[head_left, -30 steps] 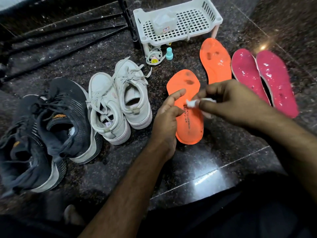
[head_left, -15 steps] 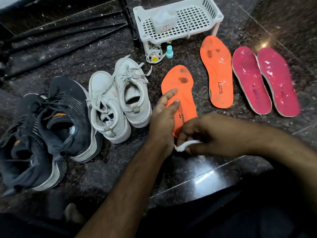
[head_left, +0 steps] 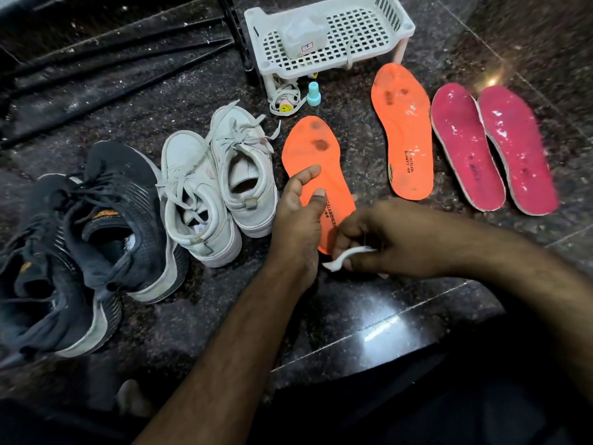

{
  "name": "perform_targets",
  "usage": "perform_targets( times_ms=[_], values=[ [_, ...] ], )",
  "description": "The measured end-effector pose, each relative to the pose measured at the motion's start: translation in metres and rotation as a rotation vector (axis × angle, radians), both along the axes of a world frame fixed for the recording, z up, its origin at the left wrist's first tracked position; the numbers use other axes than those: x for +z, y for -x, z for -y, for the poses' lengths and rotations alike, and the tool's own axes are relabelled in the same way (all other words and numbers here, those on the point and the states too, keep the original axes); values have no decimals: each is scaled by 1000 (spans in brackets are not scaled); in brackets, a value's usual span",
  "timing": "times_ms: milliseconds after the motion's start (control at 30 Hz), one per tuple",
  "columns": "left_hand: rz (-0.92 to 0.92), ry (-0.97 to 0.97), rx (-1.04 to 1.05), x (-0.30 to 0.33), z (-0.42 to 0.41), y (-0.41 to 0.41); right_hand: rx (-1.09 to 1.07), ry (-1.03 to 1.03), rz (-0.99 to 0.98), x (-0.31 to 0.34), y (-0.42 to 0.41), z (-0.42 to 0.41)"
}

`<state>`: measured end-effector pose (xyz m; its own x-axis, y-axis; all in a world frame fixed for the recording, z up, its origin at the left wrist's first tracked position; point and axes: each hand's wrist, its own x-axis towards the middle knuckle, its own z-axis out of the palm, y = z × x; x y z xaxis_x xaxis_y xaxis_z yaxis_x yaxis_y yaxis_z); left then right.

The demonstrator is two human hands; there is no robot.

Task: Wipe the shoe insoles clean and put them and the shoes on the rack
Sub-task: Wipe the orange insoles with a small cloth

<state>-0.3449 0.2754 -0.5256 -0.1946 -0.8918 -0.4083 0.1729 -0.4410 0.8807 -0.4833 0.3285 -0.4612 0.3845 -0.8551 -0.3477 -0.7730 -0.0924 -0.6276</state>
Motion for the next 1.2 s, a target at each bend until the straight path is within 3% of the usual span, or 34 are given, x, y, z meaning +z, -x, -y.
perform_targets(
  times_ms=[67, 133, 233, 367, 600, 833, 967, 1067, 1200],
  values=[
    [39, 30, 2, -1, 0, -1, -106, -24, 108, 6, 5, -1],
    [146, 115, -4, -2, -2, -2, -364, 75, 219, 5, 14, 5],
    [359, 268, -26, -5, -4, -6, -633, 238, 178, -2, 27, 16],
    [578, 391, -36, -10, -3, -7, -638, 154, 9, -13, 32, 19],
    [765, 487, -82, -5, -8, -3, -652, 69, -222, -24, 41, 27],
    [708, 553, -175, -4, -9, 1, -641, -60, -427, -30, 46, 32],
    [626, 585, -251, -4, -11, 2, -522, -95, -529, -27, 36, 32],
    [481, 488, -285, -6, -15, 5, -406, -82, -586, -24, 28, 28],
    [448, 460, -276, -12, -14, 6, -219, -75, -631, -14, 16, 18]
  ],
)
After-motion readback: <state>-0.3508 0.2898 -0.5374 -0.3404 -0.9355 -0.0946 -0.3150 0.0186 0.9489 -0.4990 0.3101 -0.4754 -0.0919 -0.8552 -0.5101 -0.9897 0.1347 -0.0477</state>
